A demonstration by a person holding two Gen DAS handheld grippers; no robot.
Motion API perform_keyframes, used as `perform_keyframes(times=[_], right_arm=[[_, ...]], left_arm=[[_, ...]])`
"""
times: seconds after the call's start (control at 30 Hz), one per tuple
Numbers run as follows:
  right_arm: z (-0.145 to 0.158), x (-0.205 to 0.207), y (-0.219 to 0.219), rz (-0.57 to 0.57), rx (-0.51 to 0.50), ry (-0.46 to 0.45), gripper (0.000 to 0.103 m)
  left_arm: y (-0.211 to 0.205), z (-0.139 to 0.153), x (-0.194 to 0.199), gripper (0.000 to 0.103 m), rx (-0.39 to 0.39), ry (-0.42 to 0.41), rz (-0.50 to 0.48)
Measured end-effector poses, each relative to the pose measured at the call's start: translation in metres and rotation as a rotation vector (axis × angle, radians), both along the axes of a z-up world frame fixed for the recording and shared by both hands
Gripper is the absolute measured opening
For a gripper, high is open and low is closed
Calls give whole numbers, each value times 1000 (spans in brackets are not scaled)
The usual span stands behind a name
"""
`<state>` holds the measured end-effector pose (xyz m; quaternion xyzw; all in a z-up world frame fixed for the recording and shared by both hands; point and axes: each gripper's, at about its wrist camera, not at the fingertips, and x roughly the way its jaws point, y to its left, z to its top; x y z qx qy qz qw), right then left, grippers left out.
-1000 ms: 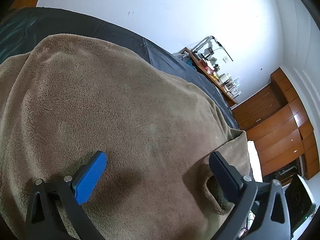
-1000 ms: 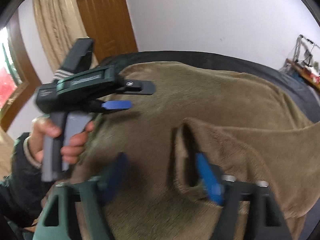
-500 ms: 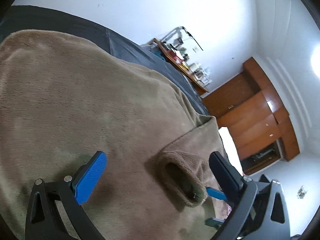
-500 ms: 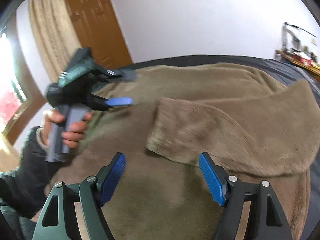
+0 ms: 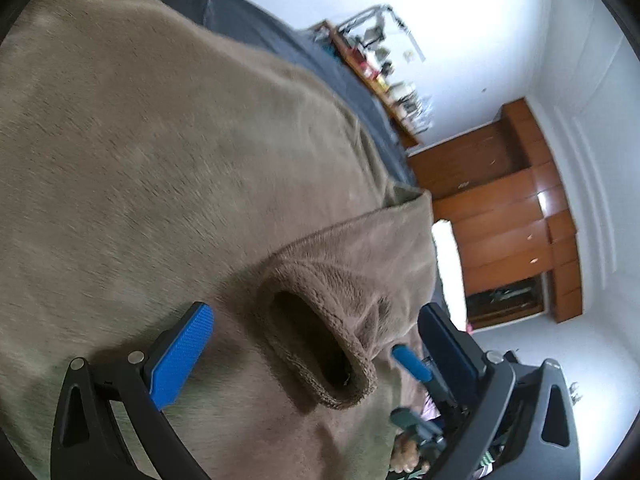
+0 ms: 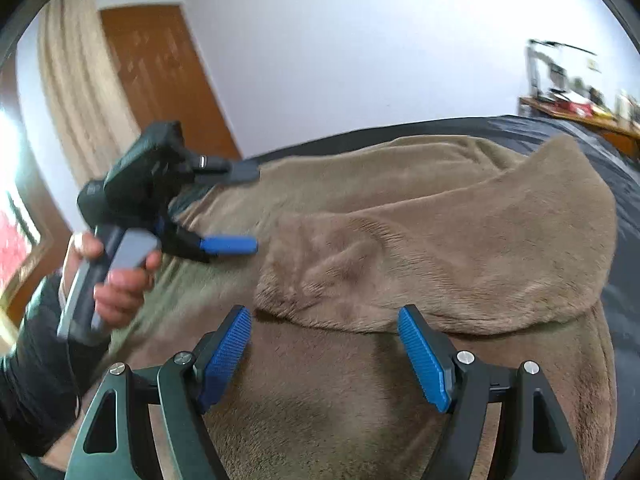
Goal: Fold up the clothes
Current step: 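Grasp the folded blanket edge with the left tool and lift it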
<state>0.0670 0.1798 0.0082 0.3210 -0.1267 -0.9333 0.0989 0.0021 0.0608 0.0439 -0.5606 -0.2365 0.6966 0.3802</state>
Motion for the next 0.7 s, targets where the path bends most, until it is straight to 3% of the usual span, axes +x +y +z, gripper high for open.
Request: perform_keyframes(times=[0.23,0.37,0.57,0.63,0.7], right_arm=[[4,2,25,-74,-87,35,78],[5,6,36,-96,-116,20,78],[9,19,42,-103,-138,7,78],[9,21,41,-104,-127,14,78],[10,21,40,-104,-116,19,78]], left_arm=[[23,1,5,103,11,-42,-28],[29,4,4,100,-9,-26,-14],[36,0,4,54,-98,4,3],[35,-2,4,24,-118,7,19],[30,-5,1,17,-112,-13,36]])
